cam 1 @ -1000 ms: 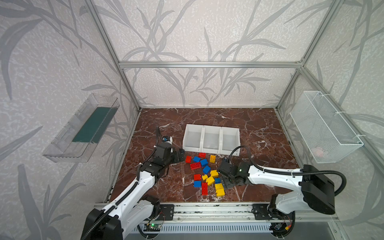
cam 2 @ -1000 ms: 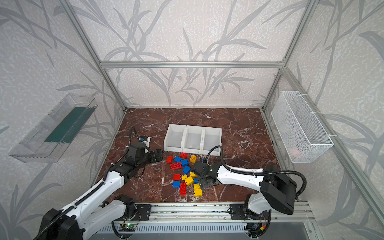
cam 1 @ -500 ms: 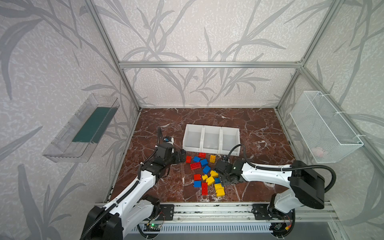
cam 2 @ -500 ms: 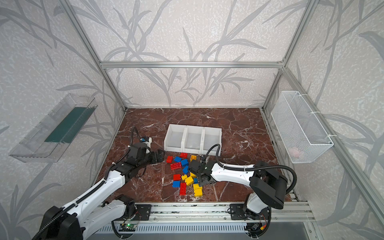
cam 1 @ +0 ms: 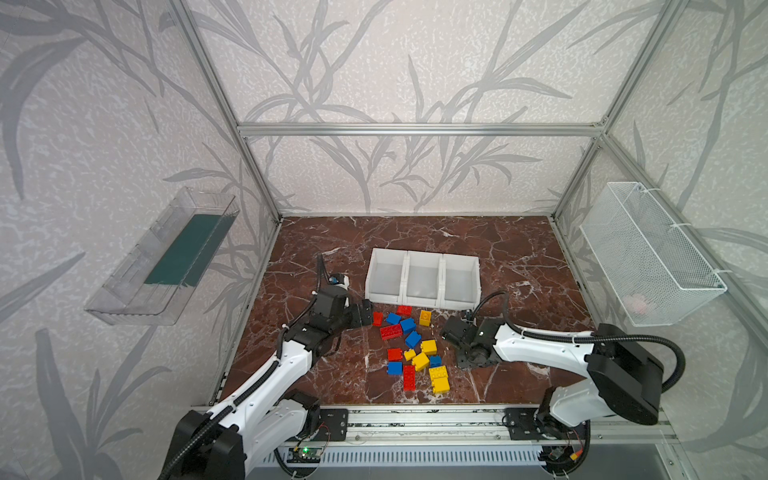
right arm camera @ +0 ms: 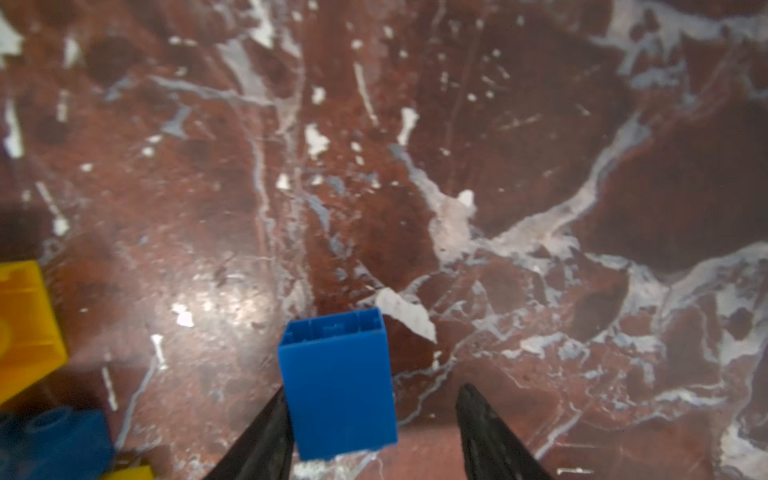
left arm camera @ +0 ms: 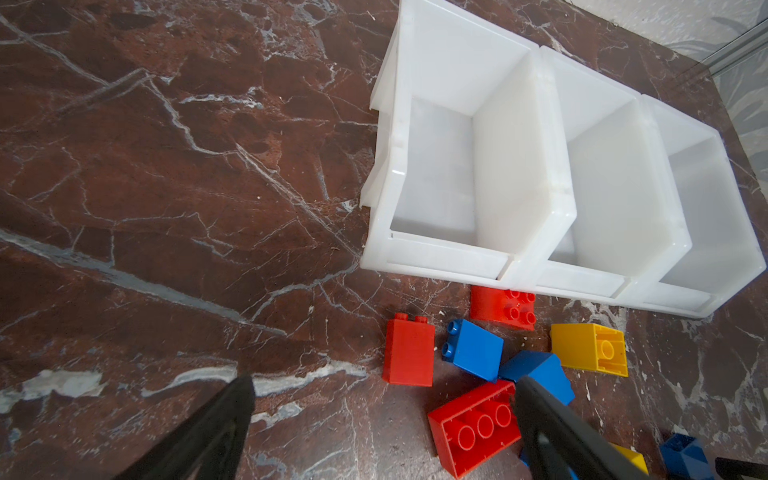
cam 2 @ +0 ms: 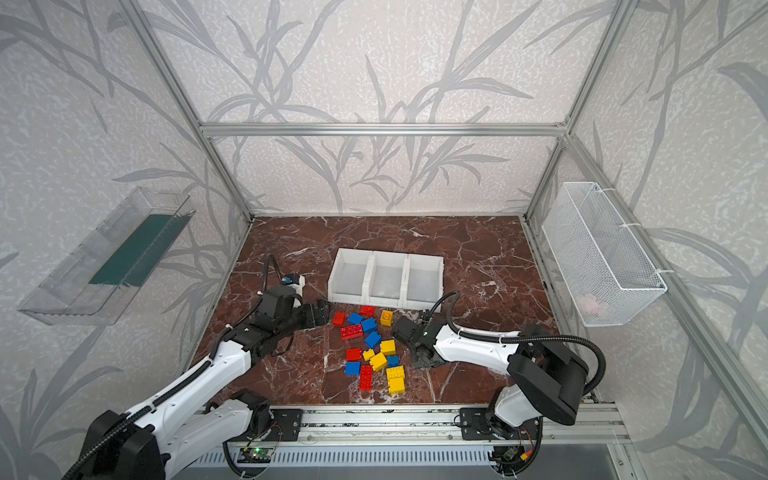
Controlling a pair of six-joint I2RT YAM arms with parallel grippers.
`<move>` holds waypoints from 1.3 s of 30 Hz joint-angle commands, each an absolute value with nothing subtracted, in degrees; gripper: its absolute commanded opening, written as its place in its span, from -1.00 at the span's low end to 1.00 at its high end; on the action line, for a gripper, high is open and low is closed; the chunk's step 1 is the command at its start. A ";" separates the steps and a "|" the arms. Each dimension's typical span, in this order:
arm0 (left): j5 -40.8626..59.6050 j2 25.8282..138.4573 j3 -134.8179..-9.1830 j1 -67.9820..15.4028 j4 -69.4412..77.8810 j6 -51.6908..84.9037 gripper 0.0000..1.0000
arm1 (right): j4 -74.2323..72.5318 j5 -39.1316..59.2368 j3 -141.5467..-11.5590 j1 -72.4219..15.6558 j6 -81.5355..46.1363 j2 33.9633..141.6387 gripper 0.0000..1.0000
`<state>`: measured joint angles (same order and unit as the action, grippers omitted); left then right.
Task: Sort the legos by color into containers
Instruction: 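Carry the blue brick over the compartment farthest along and release it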
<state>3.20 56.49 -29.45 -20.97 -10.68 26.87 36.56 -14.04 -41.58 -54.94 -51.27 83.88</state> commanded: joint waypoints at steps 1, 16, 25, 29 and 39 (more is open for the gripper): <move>3.52 57.06 -28.83 -21.36 -10.29 27.77 0.99 | 35.58 -13.73 -40.48 -54.65 -52.88 82.61 0.20; 3.25 57.06 -28.74 -21.82 -10.55 28.44 0.98 | 31.41 -12.66 -41.79 -53.44 -48.53 86.29 -0.34; 3.05 56.70 -28.90 -21.97 -10.81 28.87 0.98 | 37.65 -16.07 -51.59 -50.41 -38.06 83.04 -0.39; 3.11 56.43 -29.27 -21.97 -11.29 29.08 0.98 | 33.72 -16.61 -56.98 -44.93 -29.72 83.25 -0.39; 2.88 53.89 -29.00 -22.28 -13.09 30.11 0.98 | 32.42 -10.06 -69.06 -33.67 -22.89 95.02 -0.39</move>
